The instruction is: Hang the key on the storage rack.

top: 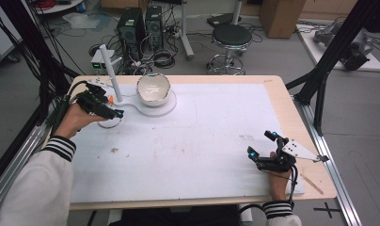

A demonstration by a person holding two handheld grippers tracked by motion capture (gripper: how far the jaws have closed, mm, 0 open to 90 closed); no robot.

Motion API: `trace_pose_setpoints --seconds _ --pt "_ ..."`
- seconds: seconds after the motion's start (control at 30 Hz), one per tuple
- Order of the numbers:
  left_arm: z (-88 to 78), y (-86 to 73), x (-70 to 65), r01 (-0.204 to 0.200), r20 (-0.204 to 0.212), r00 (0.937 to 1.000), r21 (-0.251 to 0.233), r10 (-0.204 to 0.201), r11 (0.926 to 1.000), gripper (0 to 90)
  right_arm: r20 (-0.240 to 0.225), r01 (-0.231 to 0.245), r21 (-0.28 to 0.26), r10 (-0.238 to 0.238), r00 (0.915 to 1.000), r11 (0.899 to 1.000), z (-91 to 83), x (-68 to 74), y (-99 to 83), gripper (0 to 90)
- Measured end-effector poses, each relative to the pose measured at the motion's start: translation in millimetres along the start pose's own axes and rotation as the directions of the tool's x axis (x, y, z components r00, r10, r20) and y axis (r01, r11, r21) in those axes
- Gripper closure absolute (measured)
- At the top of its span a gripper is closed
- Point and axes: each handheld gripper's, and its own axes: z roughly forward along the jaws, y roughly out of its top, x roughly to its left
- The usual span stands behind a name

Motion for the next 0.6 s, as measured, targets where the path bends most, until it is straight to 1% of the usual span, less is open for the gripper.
trace_pose_setpoints --seconds 0.03,0.1,0.23,0.3,0.43,0.5,0.57,0.6 --pt "-0.5 3.1 -1.3 -0.01 -0.001 1.0 0.004 0.01 0.9999 1.7 -0.002 -0.004 0.002 0.004 1.0 1.0 0.2 0.3 0.0 1.2" --pt "-1.7 9.5 -3.4 -0.015 0.008 0.9999 0.006 0.015 0.9999 1.7 -0.001 -0.003 0.004 0.003 1.0 1.0 0.4 0.2 0.0 1.1" --pt "1.6 17.7 -3.3 -0.014 0.012 0.9998 0.039 0.013 0.9991 1.7 -0.002 -0.001 0.003 0.001 1.0 1.0 0.3 0.6 0.0 1.1" --pt "4.8 19.5 -2.4 -0.003 0.016 0.9999 0.051 0.002 0.9987 1.7 -0.003 0.001 0.006 -0.001 1.0 1.0 0.0 0.9 0.1 1.2" --pt "12.3 21.8 -1.6 -0.006 0.016 0.9999 0.083 0.005 0.9965 1.7 -0.003 0.003 0.002 -0.003 1.0 1.0 -0.1 0.3 0.0 1.1" --pt "17.0 22.1 -1.4 -0.001 0.016 0.9999 0.095 0.0 0.9955 1.7 -0.003 0.003 0.002 -0.003 1.0 1.0 -0.1 0.3 0.0 1.1" --pt "22.1 21.7 -2.2 -0.001 0.019 0.9998 0.117 -0.002 0.9931 1.8 -0.003 0.002 0.002 -0.002 1.0 1.0 -0.1 0.3 -0.1 1.2" --pt "24.6 21.5 -2.7 -0.007 0.02 0.9998 0.132 0.004 0.9912 1.8 -0.001 -0.002 0.004 0.002 1.0 1.0 -0.3 0.6 0.0 1.1"
